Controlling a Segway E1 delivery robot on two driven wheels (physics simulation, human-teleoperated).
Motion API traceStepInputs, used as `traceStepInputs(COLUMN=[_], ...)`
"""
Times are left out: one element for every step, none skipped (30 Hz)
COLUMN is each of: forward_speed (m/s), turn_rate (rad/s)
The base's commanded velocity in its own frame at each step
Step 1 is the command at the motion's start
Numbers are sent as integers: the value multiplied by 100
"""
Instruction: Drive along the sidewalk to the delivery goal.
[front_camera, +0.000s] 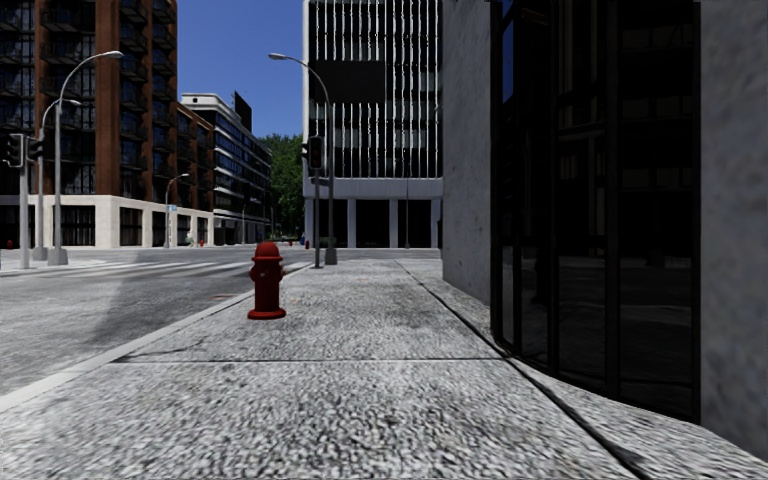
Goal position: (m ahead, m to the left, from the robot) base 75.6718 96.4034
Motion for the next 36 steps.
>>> traceStepInputs(forward_speed=[200,200,200,200,200,200,200,200,200,200,200,200,200,200,200,200,200,200,200,200,200,200,200,200,200,200,200,200,200,200,200,200,200,200,200,200], turn_rate=[0,0,0,0,0,0,0,0,0,0,0,0,0,0,0,0,0,0,0,0,0,0,0,0,0,0,5,7,7,8,9,9,9,10,11,12])
